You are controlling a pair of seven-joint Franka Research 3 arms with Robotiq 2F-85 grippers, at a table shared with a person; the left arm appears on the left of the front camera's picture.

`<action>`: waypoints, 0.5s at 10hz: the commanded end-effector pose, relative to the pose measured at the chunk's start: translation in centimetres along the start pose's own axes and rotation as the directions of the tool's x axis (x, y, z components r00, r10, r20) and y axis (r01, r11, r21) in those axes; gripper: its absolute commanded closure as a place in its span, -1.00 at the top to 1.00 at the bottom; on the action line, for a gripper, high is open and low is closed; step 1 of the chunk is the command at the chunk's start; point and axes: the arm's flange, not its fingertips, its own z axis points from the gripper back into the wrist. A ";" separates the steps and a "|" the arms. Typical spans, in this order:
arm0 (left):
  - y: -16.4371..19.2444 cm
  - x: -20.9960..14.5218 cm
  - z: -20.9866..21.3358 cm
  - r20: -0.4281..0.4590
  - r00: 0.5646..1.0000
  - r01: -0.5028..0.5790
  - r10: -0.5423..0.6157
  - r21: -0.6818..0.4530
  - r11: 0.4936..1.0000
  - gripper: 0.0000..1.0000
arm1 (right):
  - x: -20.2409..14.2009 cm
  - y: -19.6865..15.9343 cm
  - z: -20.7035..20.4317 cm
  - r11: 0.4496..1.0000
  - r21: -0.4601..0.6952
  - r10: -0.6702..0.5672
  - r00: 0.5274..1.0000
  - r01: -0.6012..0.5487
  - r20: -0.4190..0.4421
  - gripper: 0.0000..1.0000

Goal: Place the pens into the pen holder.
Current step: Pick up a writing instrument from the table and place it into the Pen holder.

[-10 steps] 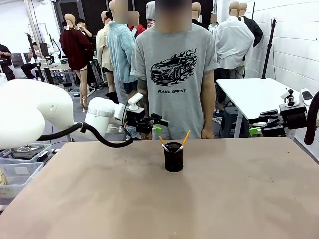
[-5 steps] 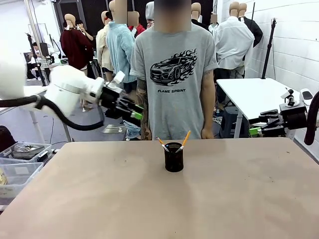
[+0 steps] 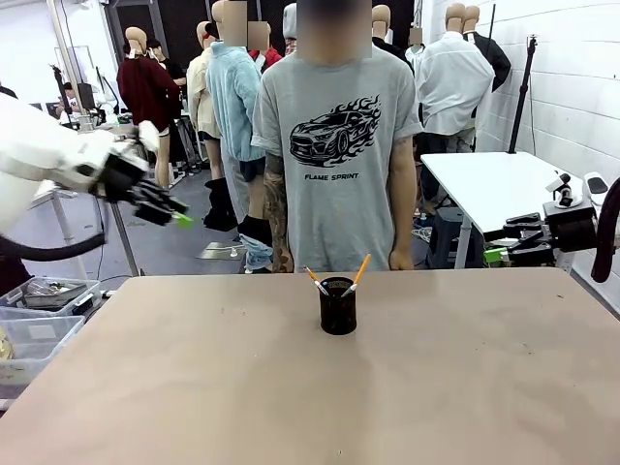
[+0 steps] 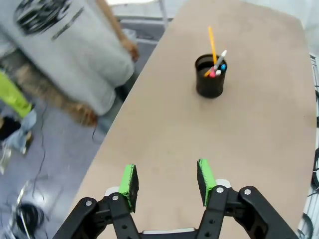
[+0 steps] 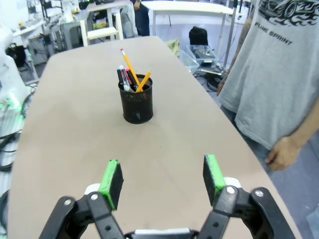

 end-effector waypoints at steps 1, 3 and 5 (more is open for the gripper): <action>-1.0 -2.9 5.6 -0.021 0.984 -0.174 0.177 0.120 0.978 0.38 | 0.0 0.3 -0.1 1.000 0.012 0.005 1.000 -0.005 -0.013 0.63; -1.0 -5.9 7.6 -0.048 0.953 -0.291 0.298 0.120 0.949 1.00 | 0.0 0.3 -0.1 1.000 0.012 0.005 1.000 -0.005 -0.013 0.63; -0.4 -8.5 8.2 -0.025 0.931 -0.359 0.365 0.126 0.925 1.00 | 0.0 0.3 -0.1 1.000 0.012 0.005 1.000 -0.005 -0.013 0.63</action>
